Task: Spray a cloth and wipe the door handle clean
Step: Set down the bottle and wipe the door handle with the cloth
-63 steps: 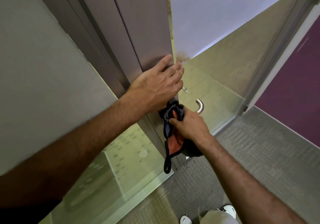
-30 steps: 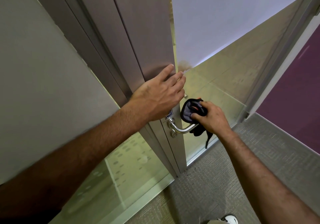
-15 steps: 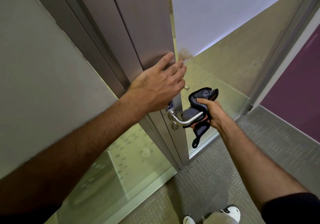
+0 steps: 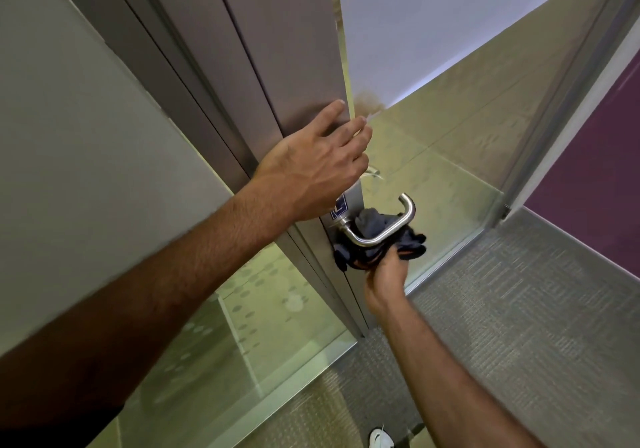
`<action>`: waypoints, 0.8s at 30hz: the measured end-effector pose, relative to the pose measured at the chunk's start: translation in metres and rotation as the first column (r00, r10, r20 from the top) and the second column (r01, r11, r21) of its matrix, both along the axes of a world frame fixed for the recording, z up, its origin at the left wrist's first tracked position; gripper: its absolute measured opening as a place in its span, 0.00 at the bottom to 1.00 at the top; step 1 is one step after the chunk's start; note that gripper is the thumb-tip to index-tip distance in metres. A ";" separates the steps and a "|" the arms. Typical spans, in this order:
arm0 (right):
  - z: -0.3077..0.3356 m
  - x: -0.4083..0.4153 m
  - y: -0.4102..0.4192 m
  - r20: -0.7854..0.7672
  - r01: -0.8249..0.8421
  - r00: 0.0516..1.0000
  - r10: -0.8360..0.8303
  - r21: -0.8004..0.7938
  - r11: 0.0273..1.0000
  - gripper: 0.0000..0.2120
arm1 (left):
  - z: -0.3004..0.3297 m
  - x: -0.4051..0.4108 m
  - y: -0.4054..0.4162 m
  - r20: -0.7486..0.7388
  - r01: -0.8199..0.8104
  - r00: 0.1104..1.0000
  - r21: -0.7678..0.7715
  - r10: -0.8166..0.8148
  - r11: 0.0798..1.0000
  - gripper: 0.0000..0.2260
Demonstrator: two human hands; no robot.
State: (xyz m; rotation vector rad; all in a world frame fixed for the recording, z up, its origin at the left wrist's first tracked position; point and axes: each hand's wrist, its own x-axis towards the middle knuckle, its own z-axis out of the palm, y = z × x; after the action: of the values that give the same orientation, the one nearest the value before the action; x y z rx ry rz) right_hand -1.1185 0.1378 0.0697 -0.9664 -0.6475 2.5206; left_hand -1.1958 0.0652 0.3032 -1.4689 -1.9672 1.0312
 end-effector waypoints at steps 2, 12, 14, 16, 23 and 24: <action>-0.003 0.006 -0.015 0.029 -0.065 0.998 0.063 0.090 0.994 0.14 | 0.000 0.001 0.000 -0.006 -0.002 1.000 -0.010 0.002 1.000 0.23; 0.013 0.065 0.015 -0.015 0.072 0.995 -0.102 0.805 0.589 0.19 | 0.001 0.001 0.000 -0.009 0.009 1.000 -0.014 -0.009 1.000 0.23; 0.022 0.049 0.027 -0.009 0.042 0.996 -0.093 0.932 0.359 0.24 | 0.002 0.001 0.000 -0.009 0.024 1.000 -0.011 -0.024 1.000 0.24; 0.031 0.027 0.029 0.081 -0.080 0.992 -0.093 0.997 0.020 0.29 | 0.003 0.002 0.000 -0.024 0.037 0.999 -0.005 -0.037 0.999 0.24; 0.019 0.010 0.001 0.317 -0.297 0.945 -0.083 0.721 -0.626 0.24 | 0.001 0.000 -0.001 -0.012 0.028 1.000 -0.017 -0.028 0.999 0.25; 0.018 0.011 0.003 0.310 -0.280 0.948 -0.074 0.697 -0.660 0.24 | 0.001 0.000 -0.001 -0.006 0.025 1.000 -0.022 -0.025 0.999 0.26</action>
State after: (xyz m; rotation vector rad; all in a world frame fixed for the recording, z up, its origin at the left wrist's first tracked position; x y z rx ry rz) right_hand -1.1078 0.1408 0.0881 -0.0861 -2.6186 0.3841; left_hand -1.1957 0.0642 0.3041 -1.4964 -1.9345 1.0479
